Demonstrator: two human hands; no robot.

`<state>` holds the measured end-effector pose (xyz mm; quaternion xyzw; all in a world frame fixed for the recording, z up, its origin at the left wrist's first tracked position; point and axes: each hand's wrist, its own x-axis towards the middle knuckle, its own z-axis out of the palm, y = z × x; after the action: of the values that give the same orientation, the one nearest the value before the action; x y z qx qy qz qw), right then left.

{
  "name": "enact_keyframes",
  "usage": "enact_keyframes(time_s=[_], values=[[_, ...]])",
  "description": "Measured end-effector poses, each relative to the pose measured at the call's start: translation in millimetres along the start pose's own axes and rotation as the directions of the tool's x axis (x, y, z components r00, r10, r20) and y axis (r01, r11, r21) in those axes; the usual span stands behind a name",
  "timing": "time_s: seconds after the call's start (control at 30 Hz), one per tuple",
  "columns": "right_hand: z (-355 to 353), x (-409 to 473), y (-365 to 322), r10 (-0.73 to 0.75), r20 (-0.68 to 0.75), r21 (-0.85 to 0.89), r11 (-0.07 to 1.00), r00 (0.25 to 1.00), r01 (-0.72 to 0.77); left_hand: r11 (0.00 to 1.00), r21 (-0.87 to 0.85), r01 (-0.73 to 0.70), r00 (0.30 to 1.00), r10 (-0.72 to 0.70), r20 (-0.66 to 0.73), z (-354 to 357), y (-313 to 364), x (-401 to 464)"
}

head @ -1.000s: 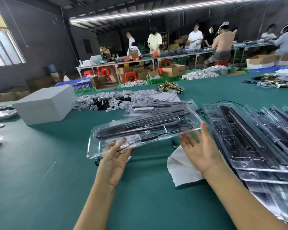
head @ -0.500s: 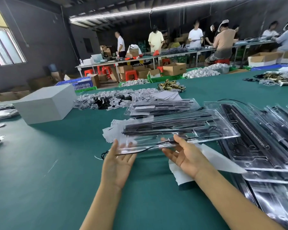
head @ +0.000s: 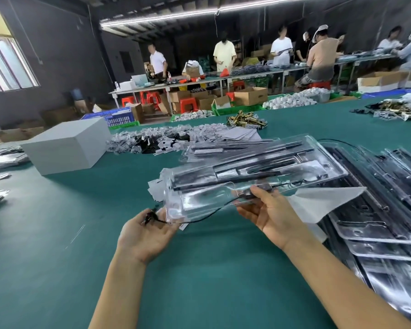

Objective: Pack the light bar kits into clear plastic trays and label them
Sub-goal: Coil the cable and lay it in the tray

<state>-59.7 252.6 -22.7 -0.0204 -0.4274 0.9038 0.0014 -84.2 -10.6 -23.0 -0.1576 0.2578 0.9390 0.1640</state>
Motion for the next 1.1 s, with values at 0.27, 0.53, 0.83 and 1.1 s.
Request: enact_keyframes(time_s=[0.27,0.53,0.83,1.1], values=[[-2.3,6.7,8.7,0.138,-0.08,-0.041,0.989,0.987,-0.142,0.96,-0.216,-0.179,0.976,0.201,0.084,7.9,2.7,-3.8],[-8.7,12.6,13.7,0.189,-0.222,-0.223,0.945,0.957,-0.238,0.876,0.227,-0.426,0.88,0.459,-0.118,-1.6,8.2,3.7],[-5.7,7.3,14.5,0.103,-0.208,0.014,0.995,0.973,-0.102,0.592,0.419,-0.689,0.663,0.748,0.034,5.7,4.9,-6.1],[-6.7,-3.5,14.5,-0.289,-0.315,-0.765,0.641,0.904,-0.061,-0.311,0.717,-0.623,0.628,0.347,0.697,28.4,-61.3,-11.1]])
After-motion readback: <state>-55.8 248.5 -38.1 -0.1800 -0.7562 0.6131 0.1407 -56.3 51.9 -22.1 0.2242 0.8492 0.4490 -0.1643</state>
